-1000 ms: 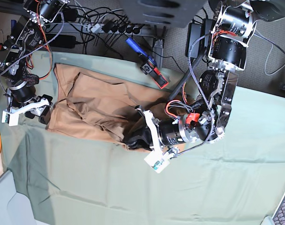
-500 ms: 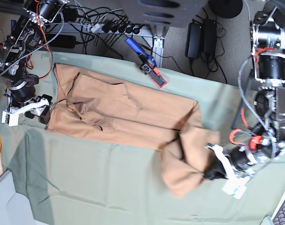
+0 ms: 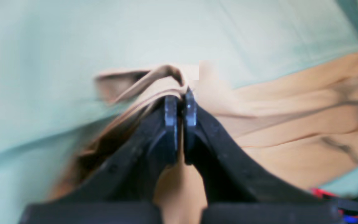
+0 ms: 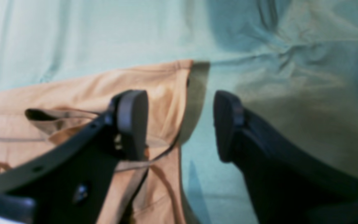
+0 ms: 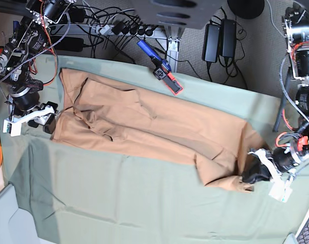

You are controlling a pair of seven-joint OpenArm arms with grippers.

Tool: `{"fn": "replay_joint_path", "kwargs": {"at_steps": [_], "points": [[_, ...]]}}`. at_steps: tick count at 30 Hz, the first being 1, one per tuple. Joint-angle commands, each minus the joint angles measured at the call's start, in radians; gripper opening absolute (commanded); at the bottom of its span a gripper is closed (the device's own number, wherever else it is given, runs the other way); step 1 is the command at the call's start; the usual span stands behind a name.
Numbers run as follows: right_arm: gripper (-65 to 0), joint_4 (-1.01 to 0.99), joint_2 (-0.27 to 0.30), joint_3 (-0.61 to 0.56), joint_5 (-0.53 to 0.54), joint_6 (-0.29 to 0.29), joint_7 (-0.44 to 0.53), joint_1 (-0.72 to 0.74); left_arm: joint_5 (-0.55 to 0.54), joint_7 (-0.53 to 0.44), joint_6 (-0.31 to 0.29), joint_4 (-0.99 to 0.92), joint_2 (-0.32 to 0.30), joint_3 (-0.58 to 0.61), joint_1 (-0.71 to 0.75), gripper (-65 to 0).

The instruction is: Fold the T-shirt properly

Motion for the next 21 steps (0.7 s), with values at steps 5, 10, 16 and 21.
{"fn": "replay_joint_path", "kwargs": {"at_steps": [5,10,16,21], "points": [[-30.9,0.017,0.014,0.005,0.011,0.050,0.020,0.013,-0.060,-0.008,-0.023,0.035,0.090,0.018,0.038,-65.0],[-30.9,0.017,0.014,0.005,0.011,0.050,0.020,0.013,-0.038,-0.017,-0.031,0.134,0.192,0.182,0.089,-65.0],[-30.9,0.017,0.014,0.005,0.011,0.051,0.019,0.013,0.076,-0.056,-0.030,0.166,0.304,0.375,0.080,-65.0],[-30.9,0.017,0.014,0.005,0.011,0.050,0.019,0.013,0.180,-0.091,-0.029,0.140,0.369,0.451,0.081,-65.0]]}}
